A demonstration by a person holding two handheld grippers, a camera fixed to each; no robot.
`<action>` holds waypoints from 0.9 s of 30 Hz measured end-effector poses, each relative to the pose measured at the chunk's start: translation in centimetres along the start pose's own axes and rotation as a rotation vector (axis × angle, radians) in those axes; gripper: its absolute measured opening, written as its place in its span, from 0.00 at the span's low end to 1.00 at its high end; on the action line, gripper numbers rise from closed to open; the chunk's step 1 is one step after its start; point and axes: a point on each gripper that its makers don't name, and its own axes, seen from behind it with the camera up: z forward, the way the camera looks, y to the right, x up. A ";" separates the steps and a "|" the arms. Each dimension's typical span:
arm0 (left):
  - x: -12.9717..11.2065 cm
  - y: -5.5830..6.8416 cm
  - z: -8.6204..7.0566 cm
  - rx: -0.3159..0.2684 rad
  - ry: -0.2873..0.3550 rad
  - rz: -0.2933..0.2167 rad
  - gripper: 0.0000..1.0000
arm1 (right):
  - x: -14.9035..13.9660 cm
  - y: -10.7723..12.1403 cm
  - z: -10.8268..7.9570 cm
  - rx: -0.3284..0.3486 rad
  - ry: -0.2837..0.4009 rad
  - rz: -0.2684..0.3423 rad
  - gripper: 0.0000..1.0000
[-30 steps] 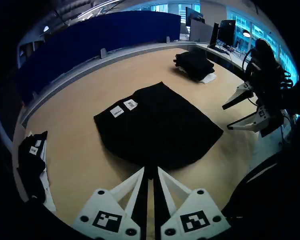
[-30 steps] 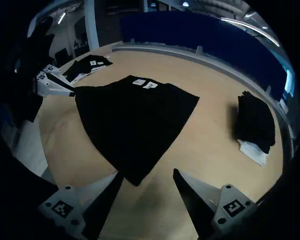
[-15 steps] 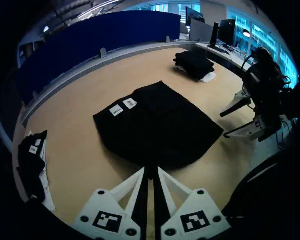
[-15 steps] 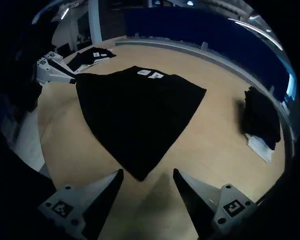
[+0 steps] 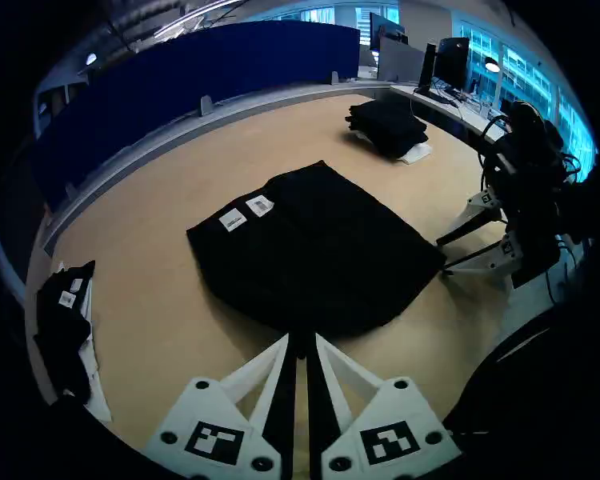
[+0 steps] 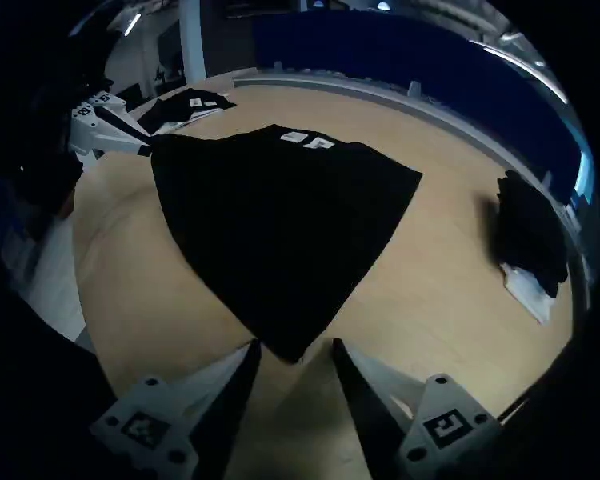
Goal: Fold towel
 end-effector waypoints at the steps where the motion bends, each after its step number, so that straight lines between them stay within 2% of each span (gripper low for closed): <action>1: 0.0 0.0 0.0 0.000 0.000 0.001 0.08 | 0.0 0.0 0.0 -0.003 0.000 -0.001 0.48; 4: 0.1 0.0 -0.1 0.000 0.001 0.002 0.08 | 0.0 0.0 -0.1 -0.009 0.002 -0.004 0.35; 12: -0.2 -0.1 0.1 0.002 -0.001 0.004 0.08 | 0.0 0.3 -0.3 -0.019 -0.003 -0.007 0.19; 21: -0.3 -0.2 -0.1 0.004 -0.002 0.001 0.08 | 0.2 0.9 -1.0 -0.022 -0.011 -0.003 0.16; 27: 0.2 -0.3 -0.7 0.003 0.003 -0.001 0.08 | 1.7 1.3 -2.8 -0.016 0.013 -0.005 0.15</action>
